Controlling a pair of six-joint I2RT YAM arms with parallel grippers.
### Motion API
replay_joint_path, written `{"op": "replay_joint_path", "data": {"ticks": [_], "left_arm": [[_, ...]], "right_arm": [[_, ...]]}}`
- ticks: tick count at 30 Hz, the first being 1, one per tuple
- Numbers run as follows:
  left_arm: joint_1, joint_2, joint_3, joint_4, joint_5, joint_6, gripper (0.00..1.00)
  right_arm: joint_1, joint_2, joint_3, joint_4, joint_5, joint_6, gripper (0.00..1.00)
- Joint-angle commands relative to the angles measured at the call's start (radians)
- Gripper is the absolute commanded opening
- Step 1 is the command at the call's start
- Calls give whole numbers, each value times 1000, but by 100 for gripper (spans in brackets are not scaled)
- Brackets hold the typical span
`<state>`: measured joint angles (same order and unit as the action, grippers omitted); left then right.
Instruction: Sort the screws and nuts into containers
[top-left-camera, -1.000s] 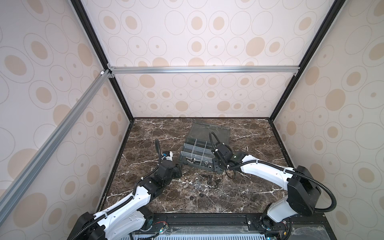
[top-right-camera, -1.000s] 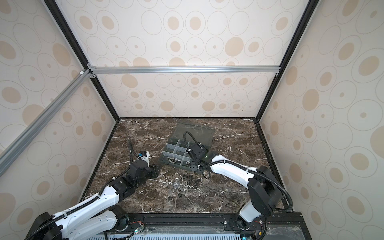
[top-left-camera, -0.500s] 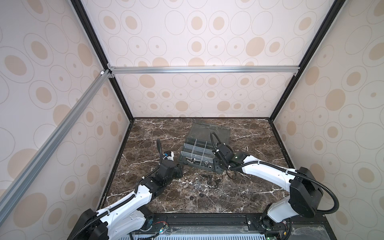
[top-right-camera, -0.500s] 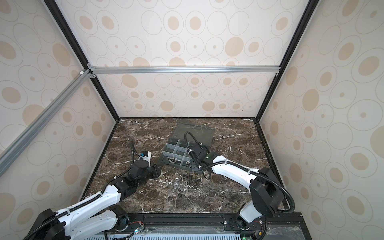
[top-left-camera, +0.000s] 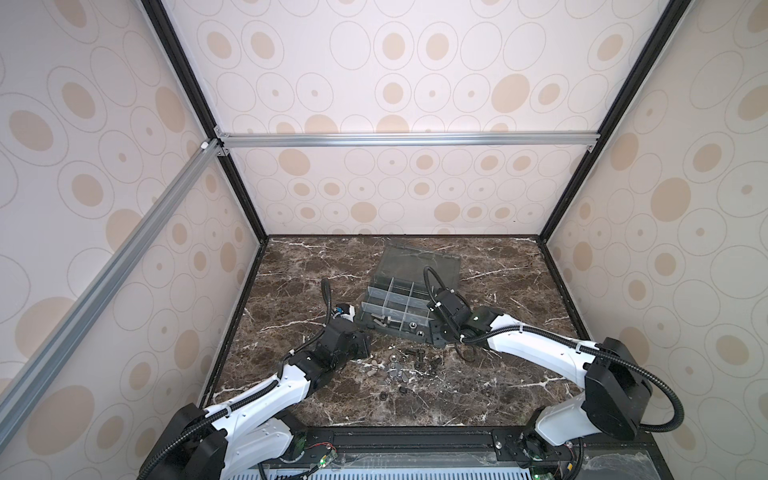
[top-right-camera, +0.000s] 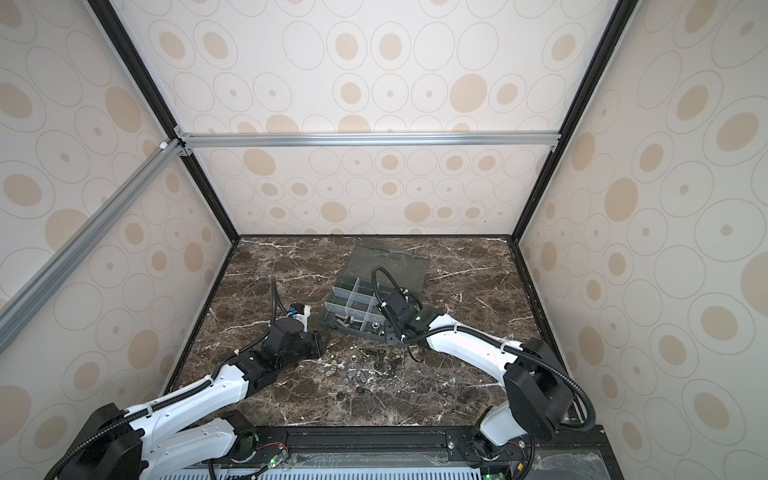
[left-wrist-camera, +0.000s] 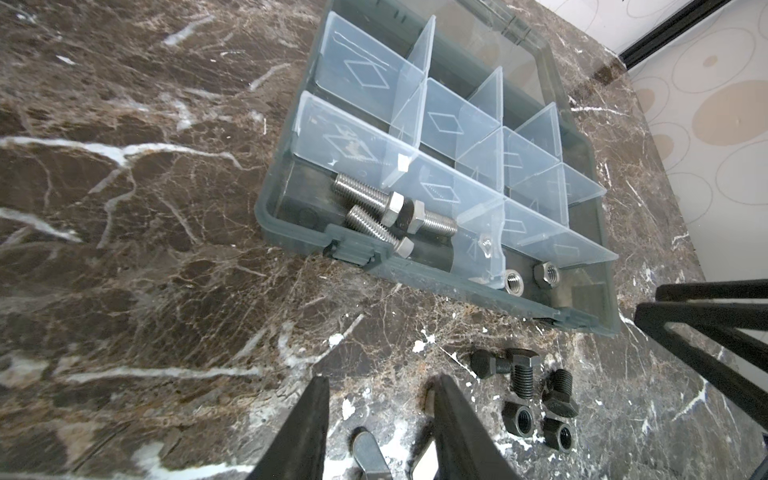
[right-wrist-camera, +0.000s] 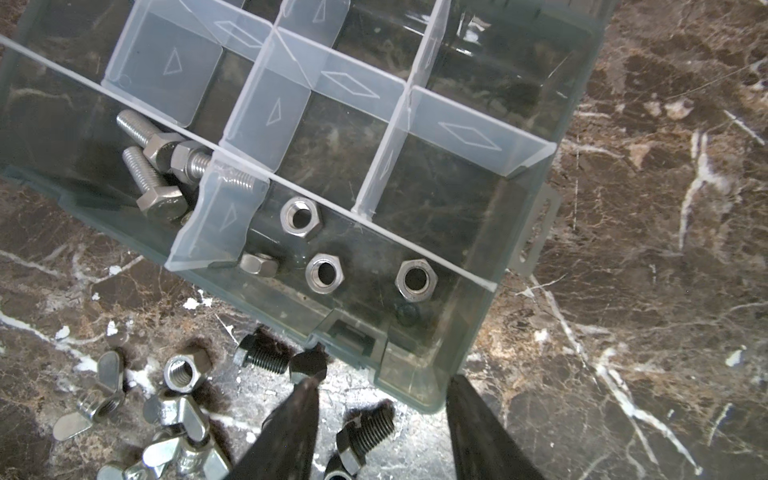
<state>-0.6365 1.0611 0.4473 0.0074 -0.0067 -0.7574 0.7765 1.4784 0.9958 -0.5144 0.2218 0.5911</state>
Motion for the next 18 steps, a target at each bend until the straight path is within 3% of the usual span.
{"op": "replay_joint_path", "data": {"ticks": [1,18], "left_arm": [[-14,14,49,13,7,19,42],[-132,149,149,-49,-3,81,43]], "right_arm": [[-6,-32,-20,-9,20,22,53],[-7,-94,-85,8,27,52,53]]}}
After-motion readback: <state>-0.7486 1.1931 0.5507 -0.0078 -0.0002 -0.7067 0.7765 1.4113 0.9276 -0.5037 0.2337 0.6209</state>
